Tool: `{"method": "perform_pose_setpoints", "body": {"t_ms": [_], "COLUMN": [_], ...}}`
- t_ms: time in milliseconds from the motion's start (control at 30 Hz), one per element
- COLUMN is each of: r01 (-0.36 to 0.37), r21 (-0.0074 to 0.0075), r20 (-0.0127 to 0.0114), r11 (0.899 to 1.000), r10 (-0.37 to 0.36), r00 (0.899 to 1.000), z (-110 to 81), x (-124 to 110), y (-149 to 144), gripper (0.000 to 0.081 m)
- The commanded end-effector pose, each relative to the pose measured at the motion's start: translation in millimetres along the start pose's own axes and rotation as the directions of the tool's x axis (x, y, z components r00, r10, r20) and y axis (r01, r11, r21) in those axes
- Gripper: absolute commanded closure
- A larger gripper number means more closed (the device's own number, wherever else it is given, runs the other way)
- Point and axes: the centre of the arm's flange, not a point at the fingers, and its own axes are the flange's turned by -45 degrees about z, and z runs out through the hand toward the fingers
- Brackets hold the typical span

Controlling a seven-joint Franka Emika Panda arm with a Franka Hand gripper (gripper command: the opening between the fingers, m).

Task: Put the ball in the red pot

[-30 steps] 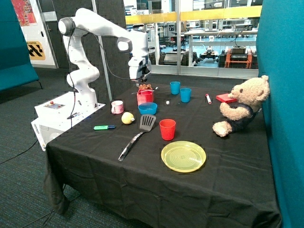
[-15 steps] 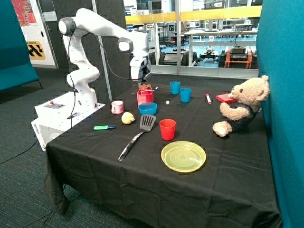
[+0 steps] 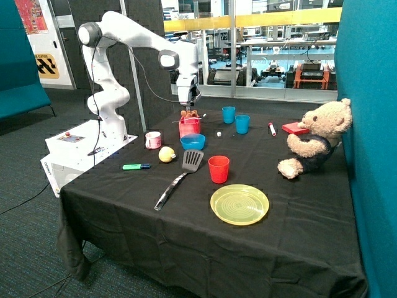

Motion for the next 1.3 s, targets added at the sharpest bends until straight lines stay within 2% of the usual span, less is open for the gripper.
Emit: {"method": "perform_pose_setpoints", "body": {"t_ms": [0,233,600,667,900,1100,1267], "r01": [0.094,0.165,0.27,0.265,0.194,0.157,0.149], "r21": [0.0021,0.0019,0.0015,0.0015,0.0018,0.0019,0.0019], "r20": [-0.0031,-0.0032,-0.0034,-0.0034,-0.0033,-0.0032,-0.0032], "r11": [0.996,0.986,0.963,0.964,0.981,0.988,0.989], "r10": [-0.094,-0.165,-0.27,-0.265,-0.194,-0.157,-0.149], "r00": [0.996,0.986,0.963,0.964,0.981,0.988,0.989], "z": [4.9,7.0,11.2,13.1,11.1,4.0,-5.3], "x": [1.2,1.1,8.2,8.0,-1.2,-9.1,-13.9], "y": [-29.5,-48.1,-40.0,-38.5,-40.5,-58.6,-72.7], "gripper": [0.0278,0.0289,0.0328,0.0336,0.0333,0.0331,0.0329]}}
